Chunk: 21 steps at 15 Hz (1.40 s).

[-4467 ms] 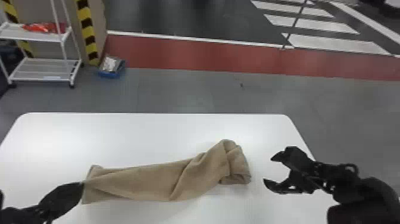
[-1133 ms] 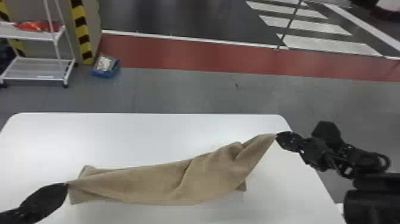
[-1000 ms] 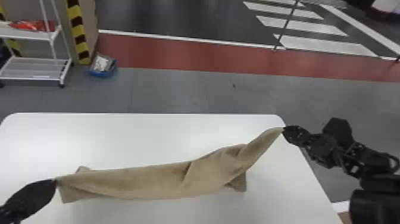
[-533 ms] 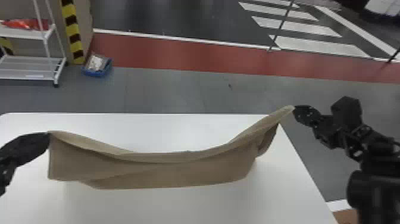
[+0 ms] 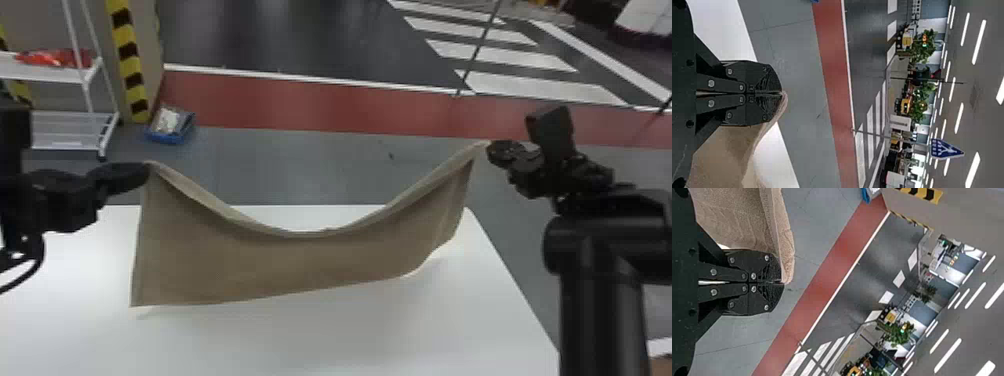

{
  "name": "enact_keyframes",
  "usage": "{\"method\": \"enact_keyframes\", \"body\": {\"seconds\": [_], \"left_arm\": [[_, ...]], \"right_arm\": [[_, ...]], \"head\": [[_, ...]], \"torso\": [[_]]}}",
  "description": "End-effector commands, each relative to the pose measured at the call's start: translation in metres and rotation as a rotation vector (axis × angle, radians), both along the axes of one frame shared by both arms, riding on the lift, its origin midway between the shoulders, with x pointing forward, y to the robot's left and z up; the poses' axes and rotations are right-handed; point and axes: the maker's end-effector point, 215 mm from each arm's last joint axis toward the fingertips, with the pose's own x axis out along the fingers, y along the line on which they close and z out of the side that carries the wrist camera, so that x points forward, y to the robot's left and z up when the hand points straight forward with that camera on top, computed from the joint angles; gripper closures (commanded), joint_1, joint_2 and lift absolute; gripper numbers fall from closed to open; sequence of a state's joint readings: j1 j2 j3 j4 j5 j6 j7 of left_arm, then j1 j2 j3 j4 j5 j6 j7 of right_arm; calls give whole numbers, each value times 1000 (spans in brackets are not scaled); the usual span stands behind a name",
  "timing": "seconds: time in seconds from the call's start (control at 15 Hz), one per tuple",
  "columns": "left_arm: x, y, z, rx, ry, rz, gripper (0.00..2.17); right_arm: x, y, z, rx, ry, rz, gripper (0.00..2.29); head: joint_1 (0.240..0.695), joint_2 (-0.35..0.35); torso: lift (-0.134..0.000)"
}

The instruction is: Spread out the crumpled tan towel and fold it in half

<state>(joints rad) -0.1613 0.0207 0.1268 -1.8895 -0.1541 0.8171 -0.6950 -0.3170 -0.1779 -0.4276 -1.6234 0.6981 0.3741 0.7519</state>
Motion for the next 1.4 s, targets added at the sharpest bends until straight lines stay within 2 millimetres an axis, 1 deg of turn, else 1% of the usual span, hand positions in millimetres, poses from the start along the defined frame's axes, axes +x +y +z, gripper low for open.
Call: {"method": "enact_keyframes", "body": {"seconds": [0.0,0.07,0.13,0.2,0.27,0.33,0.4,0.47,0.53,0.6,0.67,0.73,0.8,0.87,0.93,1.0,1.07,1.13,1.2,1.27,1.33], "left_arm": [[37,-4,32,-20,-26,1,1625],[51,-2,52,-23,-50,5,1625],[58,-1,62,-32,-45,11,1625],[59,1,69,-36,-45,11,1625],[52,1,67,-47,-41,4,1625],[34,9,60,-55,-43,7,1625],[9,21,40,-62,-22,13,1625],[-14,33,20,-68,-16,20,1625],[-35,42,4,-69,-21,20,1625],[-58,53,-10,-65,-47,16,1625],[-79,61,-24,-35,-72,20,1625],[-94,64,-35,-7,-94,19,1625],[-109,64,-50,7,-87,10,1625],[-124,63,-66,14,-64,-3,1625],[-137,63,-79,21,-48,-14,1625],[-152,69,-91,30,-34,-22,1625],[-166,75,-104,42,-21,-30,1625],[-177,78,-113,56,-14,-40,1625],[-188,83,-123,79,-6,-43,1625],[-197,91,-128,88,0,-42,1625],[-204,96,-134,83,20,-49,1625]], "right_arm": [[18,-15,34,19,-43,-46,1298],[20,-25,48,30,-58,-68,1301],[17,-36,51,61,-56,-98,1301],[11,-44,60,80,-66,-118,1301],[3,-47,59,88,-66,-114,1298],[-16,-52,46,76,-55,-111,1298],[-40,-53,28,59,-46,-92,1298],[-65,-54,7,39,-32,-69,1301],[-85,-46,-14,25,-13,-33,1301],[-109,-38,-37,3,10,5,1298],[-130,-26,-58,-13,33,37,1301],[-148,-11,-75,-35,52,81,1301],[-167,3,-94,-46,80,121,1298],[-184,17,-112,-55,108,166,1301],[-199,28,-125,-65,138,212,1301],[-214,35,-138,-72,169,247,1298],[-231,37,-150,-77,203,271,1301],[-240,36,-155,-84,218,284,1301],[-250,28,-160,-89,230,281,1301],[-255,16,-161,-91,240,263,1301],[-258,9,-163,-90,253,261,1301]], "head": [[609,-251],[590,-252],[546,-255],[523,-258],[506,-262],[496,-267],[492,-272],[502,-278],[525,-284],[557,-287],[626,-288],[665,-285],[695,-279],[695,-270],[695,-259],[695,-254],[695,-248],[695,-245],[695,-243],[695,-244],[695,-250]], "torso": [[0],[0],[0],[0],[0],[0],[0],[0],[0],[0],[0],[0],[0],[0],[0],[0],[0],[0],[0],[0],[0]]}}
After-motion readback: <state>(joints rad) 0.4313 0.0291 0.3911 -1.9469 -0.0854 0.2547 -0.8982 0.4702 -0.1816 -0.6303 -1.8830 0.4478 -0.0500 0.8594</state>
